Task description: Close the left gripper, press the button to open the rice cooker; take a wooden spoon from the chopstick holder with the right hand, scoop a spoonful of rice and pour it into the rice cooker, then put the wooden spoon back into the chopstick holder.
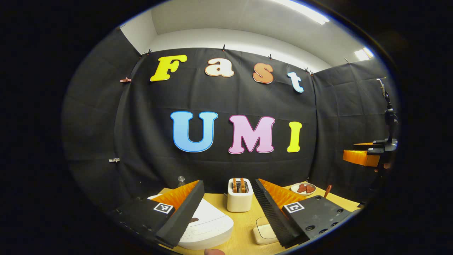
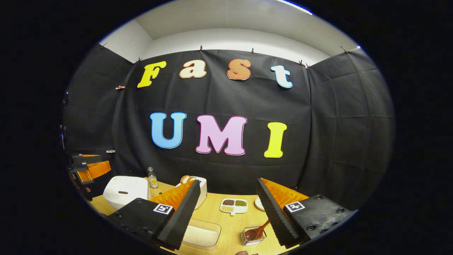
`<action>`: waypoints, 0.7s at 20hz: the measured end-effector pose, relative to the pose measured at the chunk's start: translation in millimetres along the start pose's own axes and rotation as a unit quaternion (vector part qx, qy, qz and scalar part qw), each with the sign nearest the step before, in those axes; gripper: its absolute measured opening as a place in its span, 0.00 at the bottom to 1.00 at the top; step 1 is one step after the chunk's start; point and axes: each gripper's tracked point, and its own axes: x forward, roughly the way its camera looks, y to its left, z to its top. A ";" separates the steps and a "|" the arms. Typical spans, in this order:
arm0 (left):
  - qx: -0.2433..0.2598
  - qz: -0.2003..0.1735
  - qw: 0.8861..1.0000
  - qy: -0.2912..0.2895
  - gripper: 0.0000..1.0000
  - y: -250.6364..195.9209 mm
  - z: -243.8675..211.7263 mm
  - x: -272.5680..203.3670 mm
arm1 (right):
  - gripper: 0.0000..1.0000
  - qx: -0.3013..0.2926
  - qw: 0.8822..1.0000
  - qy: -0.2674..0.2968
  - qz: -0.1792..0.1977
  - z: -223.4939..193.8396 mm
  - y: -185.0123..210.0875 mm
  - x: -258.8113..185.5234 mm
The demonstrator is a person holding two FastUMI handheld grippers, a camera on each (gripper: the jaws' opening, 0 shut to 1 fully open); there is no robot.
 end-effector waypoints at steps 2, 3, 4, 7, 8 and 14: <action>0.000 -0.003 1.000 0.002 0.98 0.0 -1.8 -1.0 | 0.99 0.003 1.000 0.000 0.000 1.6 2.5 0.2; 0.000 -0.004 1.000 0.003 0.98 0.1 -2.4 -1.0 | 0.99 0.002 1.000 0.000 -0.001 2.0 1.9 -0.3; 0.001 -0.006 1.000 0.003 0.98 -0.3 -2.7 -0.5 | 1.00 0.001 1.000 -0.001 -0.003 1.9 1.7 -0.4; 0.006 -0.012 1.000 0.003 0.98 -2.0 -0.5 0.2 | 1.00 -0.001 1.000 0.002 -0.005 0.9 2.1 -2.5; 0.007 -0.014 1.000 0.002 0.98 -2.1 -1.0 0.4 | 0.99 0.000 1.000 0.003 -0.007 0.7 1.2 -3.0; 0.005 -0.017 1.000 0.006 0.98 -3.9 -3.5 1.0 | 1.00 0.002 1.000 0.006 -0.013 0.7 -0.1 -3.8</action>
